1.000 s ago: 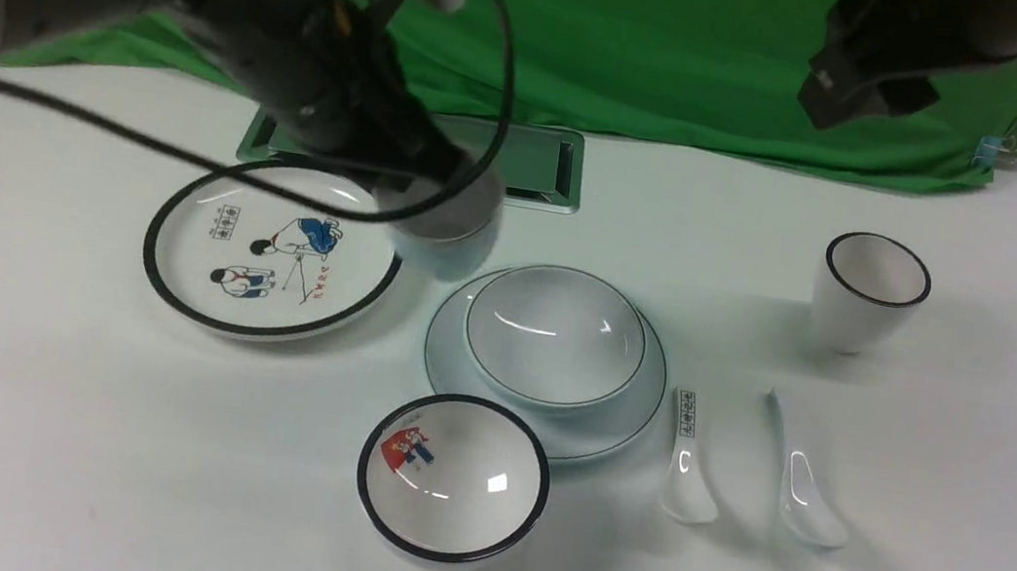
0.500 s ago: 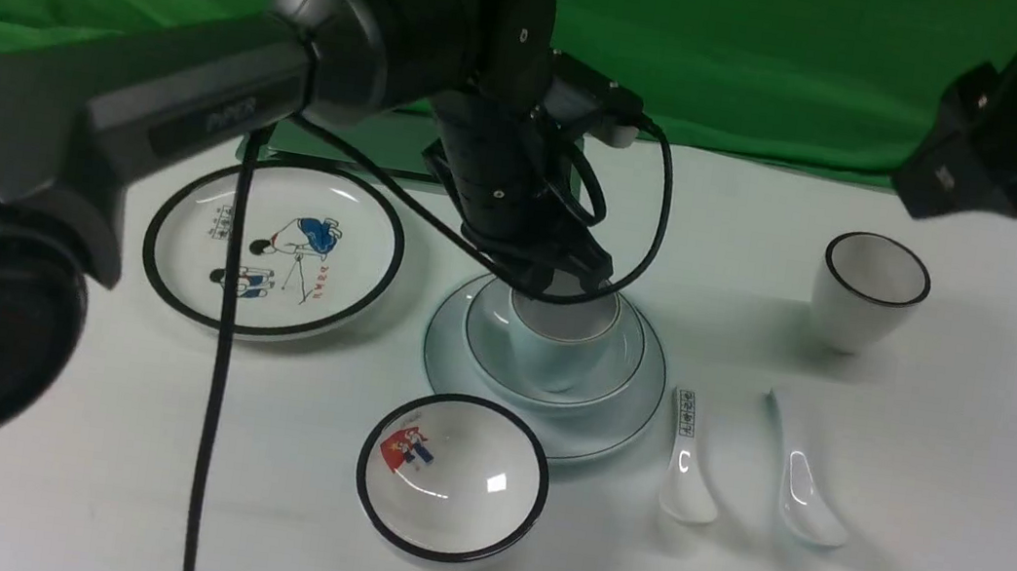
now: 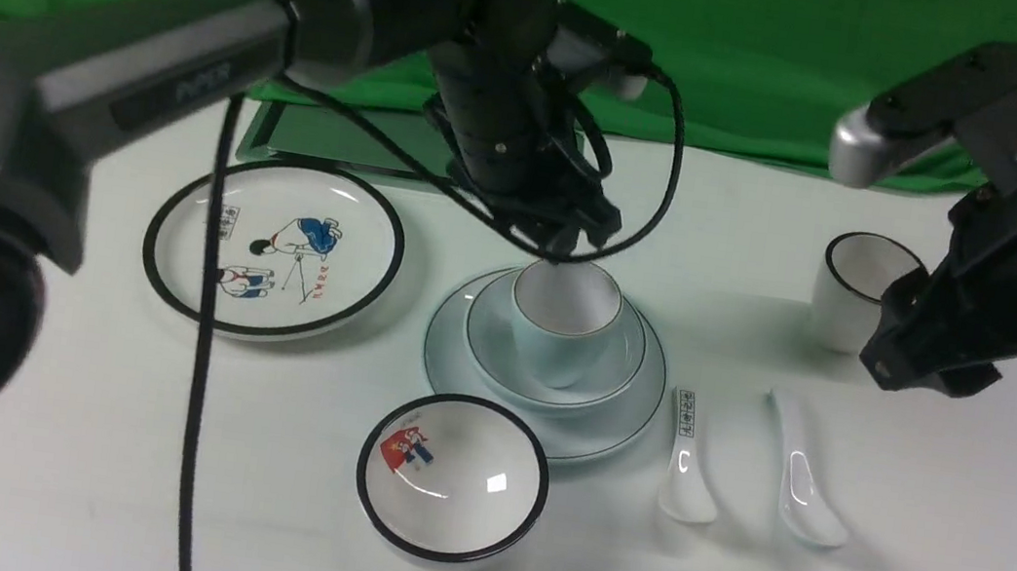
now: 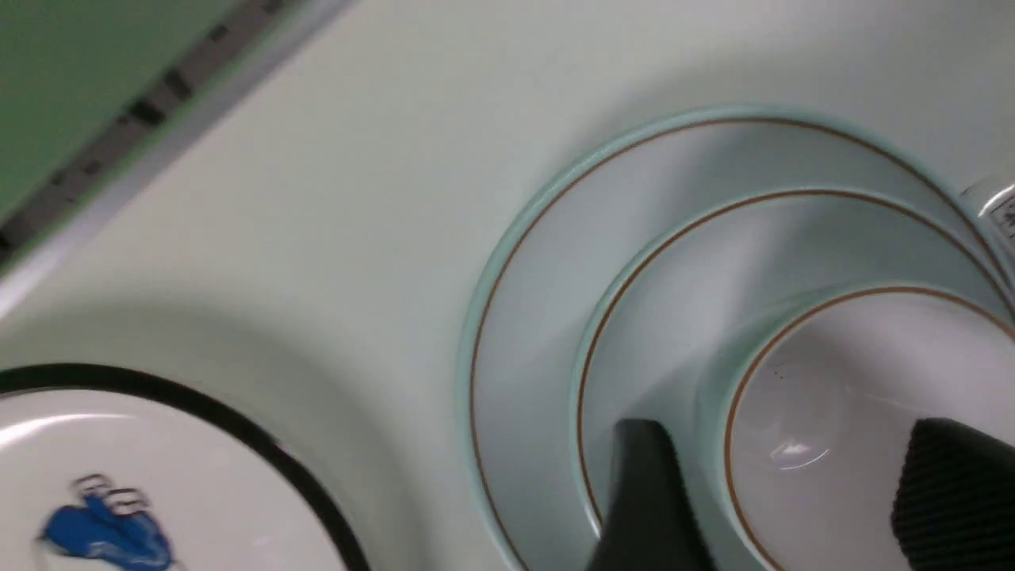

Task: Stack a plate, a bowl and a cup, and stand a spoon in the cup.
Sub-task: Use the left arm to put the blue teacup into the blue rice bowl in the middle, then use the right arm to grab a blue soup spoon

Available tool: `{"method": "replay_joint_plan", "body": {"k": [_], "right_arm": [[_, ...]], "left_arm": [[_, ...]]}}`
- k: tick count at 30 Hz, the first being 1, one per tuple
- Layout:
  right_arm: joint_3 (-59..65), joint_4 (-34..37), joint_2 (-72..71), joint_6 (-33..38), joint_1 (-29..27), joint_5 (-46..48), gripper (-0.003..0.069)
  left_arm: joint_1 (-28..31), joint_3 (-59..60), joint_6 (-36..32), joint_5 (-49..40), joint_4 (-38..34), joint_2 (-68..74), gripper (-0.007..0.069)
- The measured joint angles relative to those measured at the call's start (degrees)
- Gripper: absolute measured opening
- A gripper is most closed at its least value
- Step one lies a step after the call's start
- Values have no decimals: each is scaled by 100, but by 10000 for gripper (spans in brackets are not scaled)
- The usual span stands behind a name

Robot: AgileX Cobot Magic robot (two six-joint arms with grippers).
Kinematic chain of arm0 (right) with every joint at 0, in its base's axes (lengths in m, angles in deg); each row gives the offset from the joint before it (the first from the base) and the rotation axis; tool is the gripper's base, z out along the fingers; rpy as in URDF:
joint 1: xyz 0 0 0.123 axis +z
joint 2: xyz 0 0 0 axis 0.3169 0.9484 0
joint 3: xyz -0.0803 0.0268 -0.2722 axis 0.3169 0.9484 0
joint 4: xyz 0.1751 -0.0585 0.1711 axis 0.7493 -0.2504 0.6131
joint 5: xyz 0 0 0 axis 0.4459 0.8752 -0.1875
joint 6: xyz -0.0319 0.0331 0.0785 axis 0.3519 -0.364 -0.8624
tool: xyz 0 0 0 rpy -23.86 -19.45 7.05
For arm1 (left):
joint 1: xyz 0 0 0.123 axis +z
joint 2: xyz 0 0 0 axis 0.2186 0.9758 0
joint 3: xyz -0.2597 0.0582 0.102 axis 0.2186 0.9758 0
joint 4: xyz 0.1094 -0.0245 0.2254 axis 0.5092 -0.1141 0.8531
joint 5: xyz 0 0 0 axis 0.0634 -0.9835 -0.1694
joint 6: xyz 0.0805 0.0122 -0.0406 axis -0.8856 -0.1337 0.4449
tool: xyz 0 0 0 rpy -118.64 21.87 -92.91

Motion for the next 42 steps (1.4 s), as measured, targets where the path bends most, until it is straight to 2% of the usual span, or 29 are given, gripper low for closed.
{"method": "replay_joint_plan", "body": {"k": [4, 8, 11, 14, 15, 16, 17, 20, 25, 27, 29, 33, 38, 42], "right_arm": [[176, -72, 199, -459, -209, -499, 425], [206, -114, 610, -769, -540, -1006, 453], [206, -125, 1074, -906, -726, -1306, 467], [211, -30, 1567, -930, -758, -1571, 470], [211, 73, 1788, -947, -758, -1753, 471], [211, 108, 1848, -953, -758, -1777, 471], [211, 230, 2085, -980, -758, -1980, 471], [211, 400, 2461, -1008, -758, -2252, 472], [211, 615, 2911, -1008, -758, -2407, 470], [200, 630, 2938, -984, -758, -2469, 457], [196, 649, 2942, -900, -758, -2499, 402], [196, 652, 2900, -828, -758, -2497, 162], [51, 742, 2377, -676, -758, -2479, 176], [-248, 1048, 1760, -635, -680, -3066, 176]], "left_arm": [[0, -59, 271, -226, 586, -719, 479], [11, -27, 580, -625, 1073, -1427, 488], [36, 407, 741, -652, 1226, -2135, 444], [41, 1235, 865, -414, 1276, -2846, 360], [41, 1775, 893, -255, 1276, -3241, 302], [41, 1847, 905, -209, 1276, -3335, 294], [41, 2426, 921, 14, 1270, -3698, 234], [41, 3396, 921, 416, 1192, -4222, 144], [41, 4545, 1044, 880, 1113, -4751, 62], [41, 4753, 1125, 981, 1120, -4816, 52], [41, 4914, 1195, 1085, 1145, -4848, 49], [43, 4940, 1259, 1307, 1170, -4854, 49], [43, 4940, 1261, 1508, 1279, -4868, 54], [43, 4940, 1266, 1751, 1372, -4868, 55]]}}
